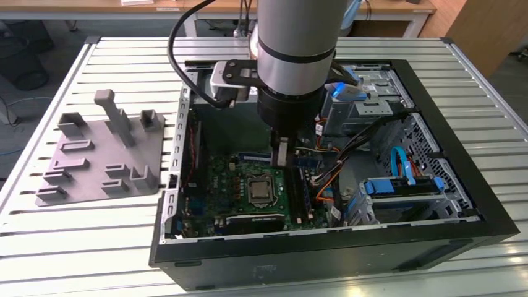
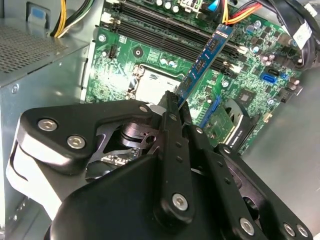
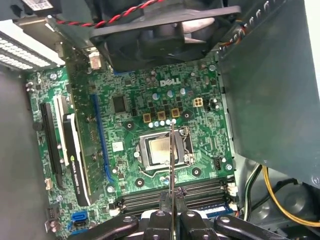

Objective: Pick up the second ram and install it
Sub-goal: 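Insert the second ram into the second slot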

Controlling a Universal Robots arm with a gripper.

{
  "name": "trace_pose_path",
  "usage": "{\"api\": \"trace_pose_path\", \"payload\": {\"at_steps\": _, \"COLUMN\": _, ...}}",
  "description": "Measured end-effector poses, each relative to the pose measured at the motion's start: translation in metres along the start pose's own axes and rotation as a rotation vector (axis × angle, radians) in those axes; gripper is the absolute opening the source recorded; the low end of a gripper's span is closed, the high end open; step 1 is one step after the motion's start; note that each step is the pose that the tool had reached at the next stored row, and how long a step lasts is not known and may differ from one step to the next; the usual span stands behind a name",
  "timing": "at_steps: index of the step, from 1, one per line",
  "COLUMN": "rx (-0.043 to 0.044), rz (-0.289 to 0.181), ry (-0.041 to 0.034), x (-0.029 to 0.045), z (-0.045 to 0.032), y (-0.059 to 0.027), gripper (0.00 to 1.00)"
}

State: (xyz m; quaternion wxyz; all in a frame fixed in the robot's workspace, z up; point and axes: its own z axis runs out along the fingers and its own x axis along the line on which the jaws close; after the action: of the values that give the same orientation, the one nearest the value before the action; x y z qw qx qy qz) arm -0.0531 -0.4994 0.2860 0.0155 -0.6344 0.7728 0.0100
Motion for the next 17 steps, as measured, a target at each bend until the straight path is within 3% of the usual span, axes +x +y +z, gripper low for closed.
{"api": "trace_pose_path", "payload": {"at_steps": 17, "rx": 0.0065, "rz": 0.178, "ry": 0.0006, "x": 0.0001, "z": 0.0001, "y": 0.0000, "gripper": 0.14}}
